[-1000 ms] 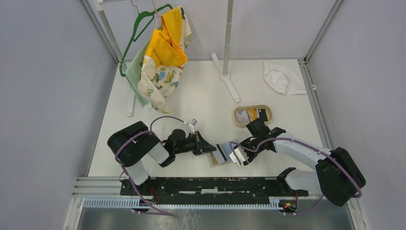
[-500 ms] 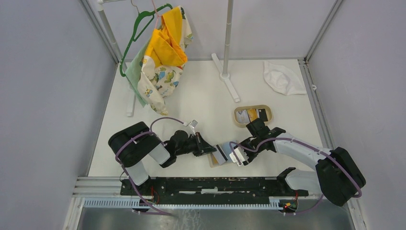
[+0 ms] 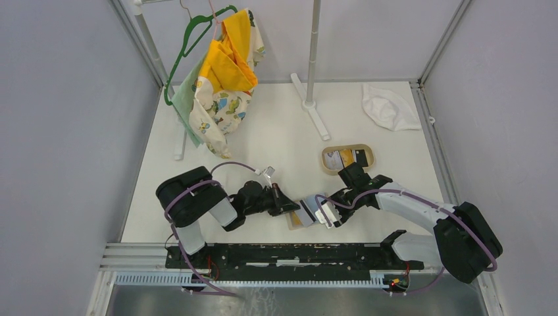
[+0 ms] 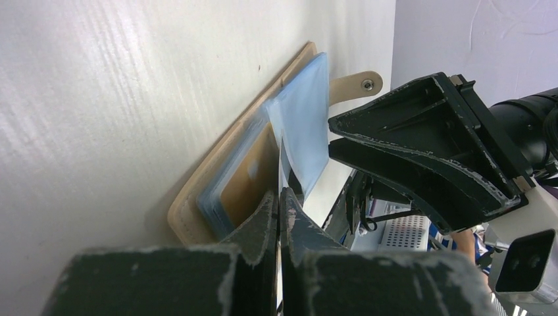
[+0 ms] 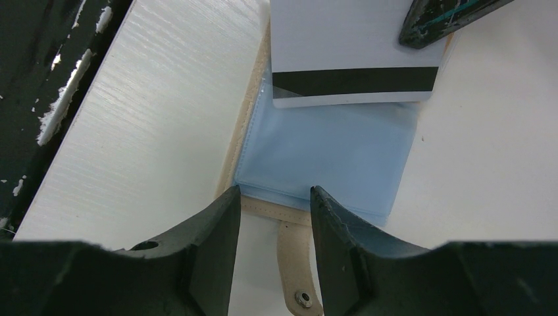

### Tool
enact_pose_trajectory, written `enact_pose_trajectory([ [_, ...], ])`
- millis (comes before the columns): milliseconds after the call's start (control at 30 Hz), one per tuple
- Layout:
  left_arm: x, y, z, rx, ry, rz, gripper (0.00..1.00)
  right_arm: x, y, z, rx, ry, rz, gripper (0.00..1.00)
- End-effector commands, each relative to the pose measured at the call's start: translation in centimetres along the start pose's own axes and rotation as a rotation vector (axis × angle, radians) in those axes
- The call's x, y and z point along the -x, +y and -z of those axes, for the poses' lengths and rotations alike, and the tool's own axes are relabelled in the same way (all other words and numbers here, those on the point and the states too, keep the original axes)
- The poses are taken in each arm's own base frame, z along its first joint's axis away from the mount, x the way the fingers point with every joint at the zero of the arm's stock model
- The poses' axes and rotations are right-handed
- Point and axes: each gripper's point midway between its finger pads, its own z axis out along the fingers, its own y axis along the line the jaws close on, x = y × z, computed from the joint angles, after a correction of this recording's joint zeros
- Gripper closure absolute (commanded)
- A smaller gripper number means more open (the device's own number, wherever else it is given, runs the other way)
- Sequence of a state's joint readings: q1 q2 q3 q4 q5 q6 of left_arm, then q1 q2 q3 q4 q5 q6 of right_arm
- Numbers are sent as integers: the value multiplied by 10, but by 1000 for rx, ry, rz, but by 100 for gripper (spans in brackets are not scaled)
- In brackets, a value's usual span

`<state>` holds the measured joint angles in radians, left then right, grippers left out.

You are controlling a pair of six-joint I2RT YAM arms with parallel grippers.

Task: Put the credit cards into the card holder
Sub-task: Insert the credit card into the card holder.

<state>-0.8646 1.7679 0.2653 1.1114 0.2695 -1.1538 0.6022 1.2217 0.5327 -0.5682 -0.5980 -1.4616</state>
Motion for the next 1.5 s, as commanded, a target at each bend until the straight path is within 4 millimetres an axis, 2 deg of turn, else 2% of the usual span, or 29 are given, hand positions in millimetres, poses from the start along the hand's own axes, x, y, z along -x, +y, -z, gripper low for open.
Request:
enact_pose_trajectory([
  [0,5,-11,-10,-34,-27,-23,98,-3,-4,1,0,27,-3,51],
  [267,-2,-2,-19,52,27,-6,98,-4,-3,0,5,28,-5,50],
  [600,-5,8,-18,146,62,-6,98,-4,-2,-1,9,30,-5,50],
  [1067,-4,4,-15,168,100,-45,98,-6,-1,-2,14,39,-11,49],
  [1467,-6,1,-25,162,152,-77,98,-7,0,-3,19,45,-16,48],
])
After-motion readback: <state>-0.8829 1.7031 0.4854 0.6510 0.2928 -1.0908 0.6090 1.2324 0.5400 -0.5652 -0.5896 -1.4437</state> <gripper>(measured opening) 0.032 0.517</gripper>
